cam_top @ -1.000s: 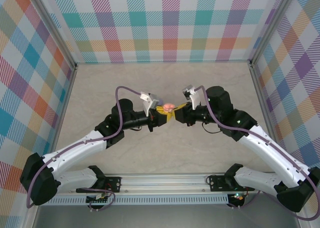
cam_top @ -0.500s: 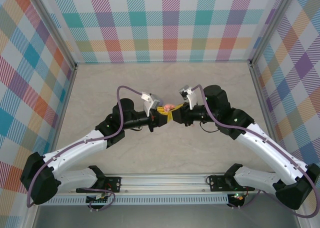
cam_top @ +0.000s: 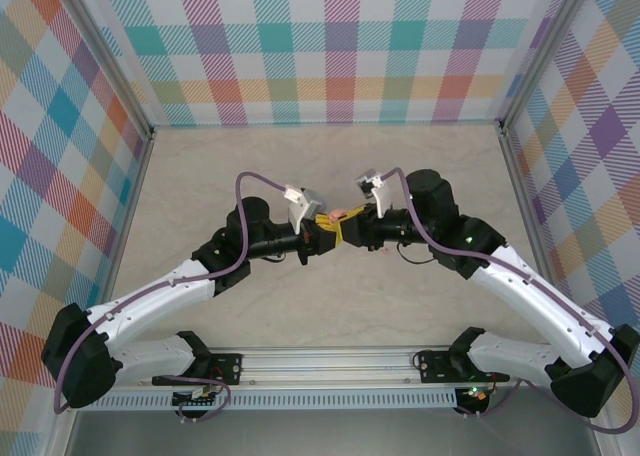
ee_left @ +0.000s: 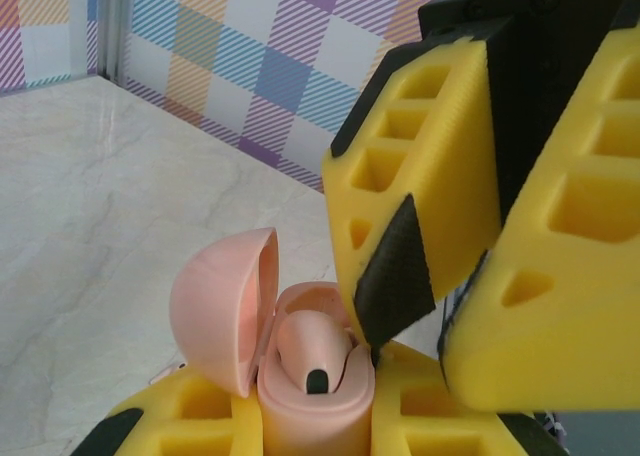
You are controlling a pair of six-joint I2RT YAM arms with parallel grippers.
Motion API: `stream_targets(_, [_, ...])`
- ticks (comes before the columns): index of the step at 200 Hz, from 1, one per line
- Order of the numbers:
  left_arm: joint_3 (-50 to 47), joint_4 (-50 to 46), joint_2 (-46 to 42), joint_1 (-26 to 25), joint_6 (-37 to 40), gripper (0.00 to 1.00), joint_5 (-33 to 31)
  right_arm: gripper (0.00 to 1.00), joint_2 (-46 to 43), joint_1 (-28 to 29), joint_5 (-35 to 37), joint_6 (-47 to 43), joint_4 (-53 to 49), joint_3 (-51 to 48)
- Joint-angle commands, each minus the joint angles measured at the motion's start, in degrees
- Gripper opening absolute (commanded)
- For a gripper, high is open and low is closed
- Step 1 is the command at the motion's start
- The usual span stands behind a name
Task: Insert wireless bluetooth earbuds into charging case
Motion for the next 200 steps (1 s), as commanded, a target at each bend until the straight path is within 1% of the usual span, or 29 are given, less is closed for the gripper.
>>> stream_targets(1, [0.9,0.4,-2.1,-1.0,1.8,0.00,-0.5,0.26,-3.7,0.3,6.0,1.0,1.9,-0.5])
stream_targets(31, [0.5,-1.1,-3.4,-1.0,2.7,0.00,-1.4,0.29,-6.4,0.3,17.4,1.6,-2.0,-1.6])
stream_targets(55, [0.4,-2.4,-4.6,-0.9,2.9,0.00,-1.8,0.31,-5.9,0.1,24.8,1.5,-9.0,-0.4])
stream_targets(74, [0.5,-3.4,-5.7,-1.0,2.9,0.00,-2.1,0.34,-4.2,-0.9,28.9,2.0,-14.7,0.6])
stream_targets(94, [0.8,-5.0,-7.2,-1.0,3.0,0.00,-2.2,0.37,-2.3,-2.9,29.0,2.5,-18.1,0.8])
stream_targets(111, [0.8,-6.5,-8.5,-1.0,2.9,0.00,-2.5,0.42,-0.3,-4.6,27.6,2.7,-19.7,0.1])
stream_targets(145, [-0.1,-7.8,-11.0,-1.0,1.7,0.00,-3.1,0.44,4.5,-8.3,26.7,5.8,-22.3,-1.9])
stream_targets(165, [-0.6,-8.4,-12.6,-0.9,1.3,0.00,-3.8,0.45,7.1,-10.1,24.4,8.0,-21.7,-3.8])
stream_targets(200, [-2.0,-8.8,-15.0,-0.9,0.8,0.00,-5.7,0.45,12.0,-11.0,20.5,9.9,-18.5,-7.1])
